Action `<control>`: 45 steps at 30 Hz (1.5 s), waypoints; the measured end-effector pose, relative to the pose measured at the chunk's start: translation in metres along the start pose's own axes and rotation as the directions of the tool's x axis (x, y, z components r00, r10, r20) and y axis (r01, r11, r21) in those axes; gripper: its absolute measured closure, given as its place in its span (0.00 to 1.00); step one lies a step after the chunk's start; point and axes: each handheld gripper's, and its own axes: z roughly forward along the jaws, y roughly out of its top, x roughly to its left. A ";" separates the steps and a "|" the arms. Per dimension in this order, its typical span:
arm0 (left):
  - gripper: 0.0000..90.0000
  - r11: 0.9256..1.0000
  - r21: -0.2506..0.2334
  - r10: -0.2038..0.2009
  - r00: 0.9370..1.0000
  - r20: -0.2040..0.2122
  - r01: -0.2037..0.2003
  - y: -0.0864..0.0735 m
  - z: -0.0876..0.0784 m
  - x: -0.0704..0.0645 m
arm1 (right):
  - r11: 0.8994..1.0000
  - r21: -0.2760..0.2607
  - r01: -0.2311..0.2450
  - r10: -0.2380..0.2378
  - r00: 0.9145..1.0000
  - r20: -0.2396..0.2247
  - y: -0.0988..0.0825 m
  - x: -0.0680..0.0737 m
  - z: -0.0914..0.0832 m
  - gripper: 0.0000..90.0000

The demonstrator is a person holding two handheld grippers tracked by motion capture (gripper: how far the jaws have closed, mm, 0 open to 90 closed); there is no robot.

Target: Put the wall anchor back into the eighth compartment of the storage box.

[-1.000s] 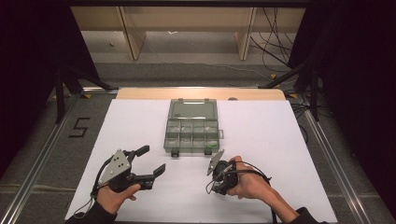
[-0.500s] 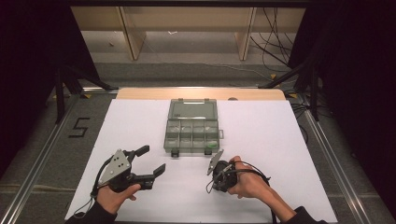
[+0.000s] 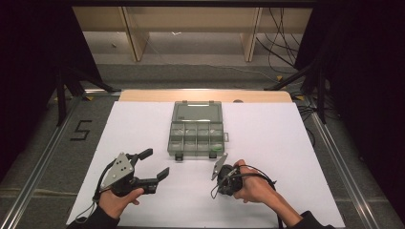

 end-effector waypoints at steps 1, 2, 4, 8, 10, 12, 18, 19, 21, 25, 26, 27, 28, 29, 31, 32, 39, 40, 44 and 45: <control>0.18 1.000 0.000 0.000 1.000 0.000 0.000 0.000 0.000 0.000 | 1.000 -0.002 0.001 -0.001 1.000 0.000 0.000 0.000 0.000 0.94; 0.18 1.000 -0.001 -0.001 1.000 0.000 0.001 0.000 0.000 0.000 | 1.000 -0.004 -0.002 0.002 1.000 -0.001 0.000 -0.001 0.000 0.94; 0.18 1.000 -0.001 -0.001 1.000 0.000 0.001 0.000 0.000 0.000 | 1.000 -0.004 -0.003 0.003 1.000 0.002 -0.001 -0.001 -0.001 0.94; 0.18 1.000 0.000 0.001 1.000 0.000 -0.001 0.000 0.000 0.000 | 1.000 -0.023 -0.003 0.003 1.000 0.012 -0.001 -0.003 -0.004 0.94; 0.18 1.000 0.000 0.002 1.000 0.000 -0.002 0.000 0.000 0.000 | 1.000 -0.029 -0.006 0.006 1.000 0.009 -0.002 -0.005 -0.006 0.94; 0.18 1.000 0.001 0.002 1.000 0.000 -0.002 0.000 0.000 0.000 | 0.999 -0.039 -0.005 0.006 1.000 0.014 -0.002 -0.006 -0.008 0.94; 0.18 1.000 0.000 0.002 1.000 0.000 -0.002 0.000 0.000 0.000 | 0.998 -0.060 -0.007 0.009 0.999 0.032 -0.003 -0.010 -0.013 0.94; 0.18 1.000 0.000 0.002 1.000 0.000 -0.002 0.000 0.000 0.000 | 0.998 -0.061 -0.006 0.008 0.999 0.036 -0.003 -0.010 -0.014 0.94; 0.18 1.000 0.000 0.002 1.000 0.000 -0.002 0.000 0.000 0.000 | 0.997 -0.071 -0.011 0.014 0.999 0.045 -0.003 -0.012 -0.016 0.94; 0.18 1.000 0.001 0.002 1.000 -0.001 -0.002 0.000 0.000 0.000 | 0.996 -0.094 -0.010 0.016 0.998 0.063 -0.002 -0.016 -0.019 0.94; 0.18 1.000 0.001 0.003 1.000 -0.001 -0.003 0.000 0.000 0.000 | 0.995 -0.094 -0.015 0.022 0.998 0.066 -0.002 -0.017 -0.020 0.94; 0.18 1.000 0.001 0.002 1.000 -0.001 -0.002 0.000 0.000 0.000 | 0.995 -0.098 -0.017 0.023 0.997 0.069 -0.001 -0.018 -0.021 0.94; 0.18 1.000 0.001 0.002 1.000 -0.002 -0.002 0.000 0.000 0.000 | 0.995 -0.101 -0.014 0.021 0.997 0.070 -0.001 -0.019 -0.022 0.94; 0.18 1.000 0.001 0.001 1.000 -0.001 -0.001 0.000 0.000 0.000 | 0.994 -0.111 -0.015 0.023 0.997 0.076 0.000 -0.019 -0.022 0.94; 0.18 1.000 0.002 0.001 1.000 -0.001 -0.001 0.000 0.000 0.000 | 0.994 -0.113 -0.015 0.024 0.996 0.083 0.001 -0.021 -0.026 0.94; 0.18 1.000 0.002 0.000 1.000 -0.001 0.000 0.000 0.000 0.000 | 0.992 -0.126 -0.015 0.026 0.995 0.093 0.002 -0.022 -0.026 0.94; 0.18 1.000 0.002 0.001 1.000 -0.001 -0.001 0.000 0.000 0.000 | 0.986 -0.166 -0.024 0.045 0.991 0.123 0.005 -0.031 -0.032 0.94; 0.18 1.000 0.002 0.001 1.000 -0.002 -0.001 0.000 0.001 0.000 | 0.985 -0.168 -0.030 0.051 0.991 0.123 0.006 -0.032 -0.033 0.94; 0.18 1.000 0.002 -0.002 1.000 -0.002 0.002 0.000 0.001 0.000 | 0.982 -0.186 -0.028 0.054 0.989 0.140 0.006 -0.038 -0.037 0.94; 0.18 1.000 0.003 0.000 1.000 -0.003 0.000 0.000 0.001 0.000 | 0.981 -0.190 -0.031 0.058 0.988 0.143 0.007 -0.039 -0.037 0.94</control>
